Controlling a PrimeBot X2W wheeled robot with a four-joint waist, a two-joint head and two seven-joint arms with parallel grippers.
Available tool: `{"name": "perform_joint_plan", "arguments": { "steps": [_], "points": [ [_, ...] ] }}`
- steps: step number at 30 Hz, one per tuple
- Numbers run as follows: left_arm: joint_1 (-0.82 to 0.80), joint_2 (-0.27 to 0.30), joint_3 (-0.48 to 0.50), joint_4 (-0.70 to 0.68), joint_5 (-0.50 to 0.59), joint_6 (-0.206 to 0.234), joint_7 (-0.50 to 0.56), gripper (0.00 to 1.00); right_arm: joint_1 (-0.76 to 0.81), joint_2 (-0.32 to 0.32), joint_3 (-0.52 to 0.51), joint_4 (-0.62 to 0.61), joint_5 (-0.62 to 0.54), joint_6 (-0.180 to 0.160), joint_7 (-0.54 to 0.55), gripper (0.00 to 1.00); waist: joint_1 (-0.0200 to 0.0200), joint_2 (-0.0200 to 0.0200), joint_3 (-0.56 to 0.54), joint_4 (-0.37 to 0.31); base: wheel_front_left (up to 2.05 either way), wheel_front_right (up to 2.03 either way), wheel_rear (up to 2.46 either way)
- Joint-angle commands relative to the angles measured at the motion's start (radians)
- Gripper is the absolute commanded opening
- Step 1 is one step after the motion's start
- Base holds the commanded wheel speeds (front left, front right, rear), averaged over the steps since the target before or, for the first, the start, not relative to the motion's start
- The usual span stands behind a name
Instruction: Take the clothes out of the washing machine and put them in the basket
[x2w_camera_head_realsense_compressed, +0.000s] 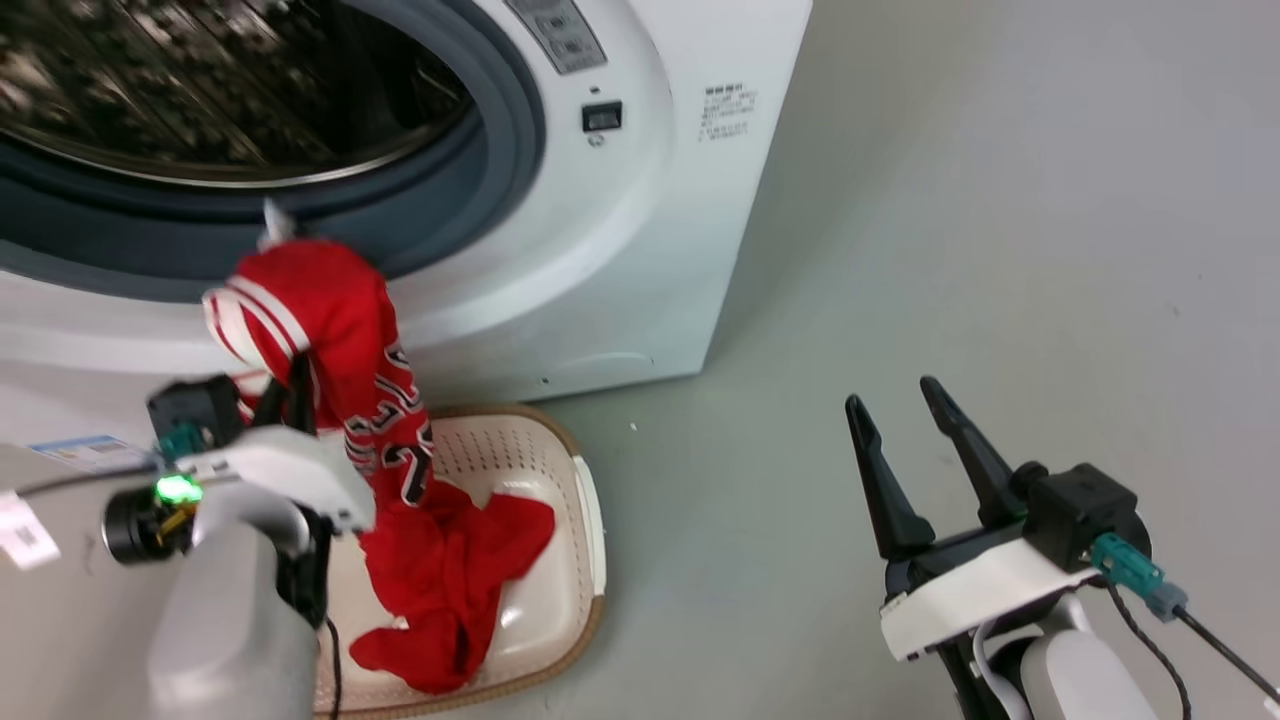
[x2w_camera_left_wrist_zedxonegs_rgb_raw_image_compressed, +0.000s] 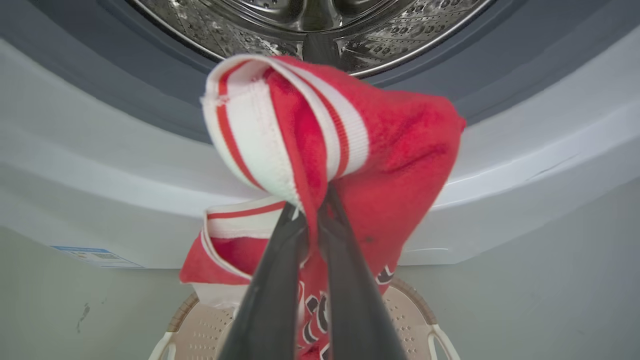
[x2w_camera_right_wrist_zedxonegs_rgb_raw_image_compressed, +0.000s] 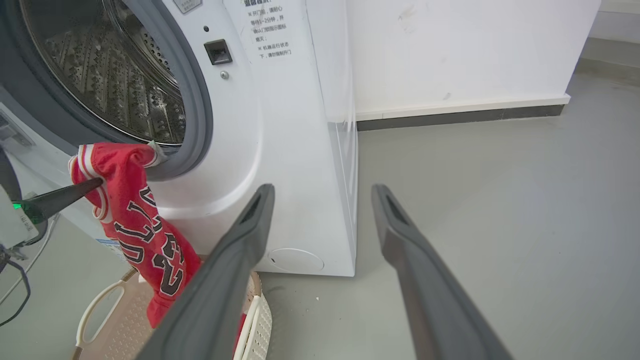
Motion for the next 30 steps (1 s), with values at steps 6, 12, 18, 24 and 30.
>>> {"name": "perform_joint_plan", "arguments": {
  "steps": [6,12,18,24,30],
  "points": [
    [0.165,-0.041,-0.014,-0.111,0.004,-0.004,-0.005,0.00,0.058,0.002,-0.013,-0.025,-0.011,-0.001,0.026,1.00,0.0001,0.0000,-0.090,0.035,0.00,0.00,0.00],
    [0.270,-0.079,-0.027,-0.120,-0.017,-0.004,-0.005,0.00,0.078,0.002,-0.021,-0.059,-0.016,-0.001,0.042,1.00,0.0001,0.0000,-0.078,0.047,0.00,0.00,0.00],
    [0.255,-0.074,-0.033,-0.011,-0.006,0.024,-0.004,0.00,0.031,0.002,-0.011,-0.100,-0.014,-0.001,0.047,1.00,0.0001,0.0000,0.051,0.029,0.00,0.00,0.00],
    [0.101,-0.004,-0.001,0.149,-0.027,0.043,-0.004,0.00,-0.047,0.002,0.001,-0.113,-0.004,-0.001,0.021,1.00,0.0001,0.0000,0.272,-0.013,0.00,0.00,0.00],
    [-0.005,0.030,0.014,0.227,-0.040,0.055,-0.004,0.00,-0.097,0.002,0.020,-0.103,0.011,-0.001,-0.003,1.00,0.0001,0.0000,0.380,-0.044,0.00,0.00,0.00]
  ]
}}
